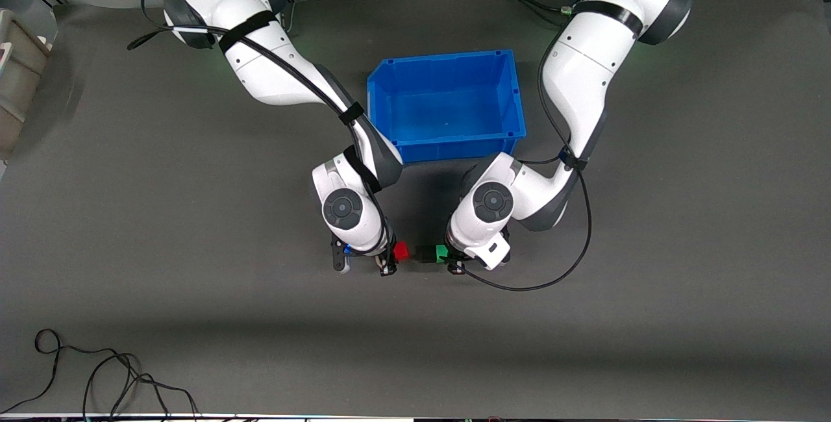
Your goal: Attach green and red cubes to black cube
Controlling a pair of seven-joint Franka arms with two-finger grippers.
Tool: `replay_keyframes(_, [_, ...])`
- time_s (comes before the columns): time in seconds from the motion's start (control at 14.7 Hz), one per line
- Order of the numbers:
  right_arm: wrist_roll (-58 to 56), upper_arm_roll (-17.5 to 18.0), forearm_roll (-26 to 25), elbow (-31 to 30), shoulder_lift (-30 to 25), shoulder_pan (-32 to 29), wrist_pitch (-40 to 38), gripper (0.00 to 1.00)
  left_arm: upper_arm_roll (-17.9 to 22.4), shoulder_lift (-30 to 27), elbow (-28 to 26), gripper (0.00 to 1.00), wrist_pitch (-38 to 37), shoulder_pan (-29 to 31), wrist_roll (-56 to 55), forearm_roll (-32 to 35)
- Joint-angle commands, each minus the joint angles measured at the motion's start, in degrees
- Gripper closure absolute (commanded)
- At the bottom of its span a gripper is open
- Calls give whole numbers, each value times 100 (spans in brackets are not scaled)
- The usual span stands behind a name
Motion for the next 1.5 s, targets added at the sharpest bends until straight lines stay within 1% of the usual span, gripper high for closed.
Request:
replay_keyframes(0.0, [436, 48, -102, 320, 223, 14, 153, 100, 75, -1, 77, 100, 1, -87, -63, -60])
replay_keyframes(0.27, [462, 57, -94, 303, 223, 22, 135, 100, 75, 43, 86, 99, 27, -95, -387, -69])
replay_keyframes(0.75, [656, 127, -93, 329, 267, 49, 162, 100, 75, 52, 86, 99, 36, -174, -441, -78])
replay_keyframes(0.82, [656, 153, -94, 329, 267, 49, 162, 100, 75, 52, 69, 93, 36, -174, -433, -60])
replay_keyframes(0.89, [656, 154, -94, 329, 275, 49, 162, 100, 75, 70, 69, 86, 27, -183, -432, -34])
replay_keyframes(0.95, [647, 154, -94, 329, 275, 49, 162, 100, 83, 70, 69, 73, 36, -183, -424, 1])
replay_keyframes(1.02, [647, 154, -94, 329, 275, 49, 162, 100, 92, 70, 60, 49, 27, -183, -354, 62])
replay_keyframes(1.09, [647, 154, -94, 329, 275, 49, 162, 100, 84, 61, 60, 0, 27, -175, -371, 132])
replay_keyframes(1.16, [630, 154, -94, 329, 267, 49, 162, 100, 83, 35, 60, 0, 27, -174, -371, 159])
replay_keyframes(1.23, [630, 162, -85, 329, 267, 14, 153, 79, 92, 0, 60, 0, -8, -131, -336, 186])
replay_keyframes(1.3, [621, 162, -93, 329, 267, 5, 162, 38, 118, -35, 69, 0, -69, -113, -301, 290])
replay_keyframes(1.36, [612, 162, -94, 329, 258, 22, 162, 13, 119, -105, 69, 0, -105, -43, -231, 378])
replay_keyframes(1.43, [577, 154, -102, 329, 258, 31, 162, 0, 110, -141, 60, 0, -131, 79, -196, 397])
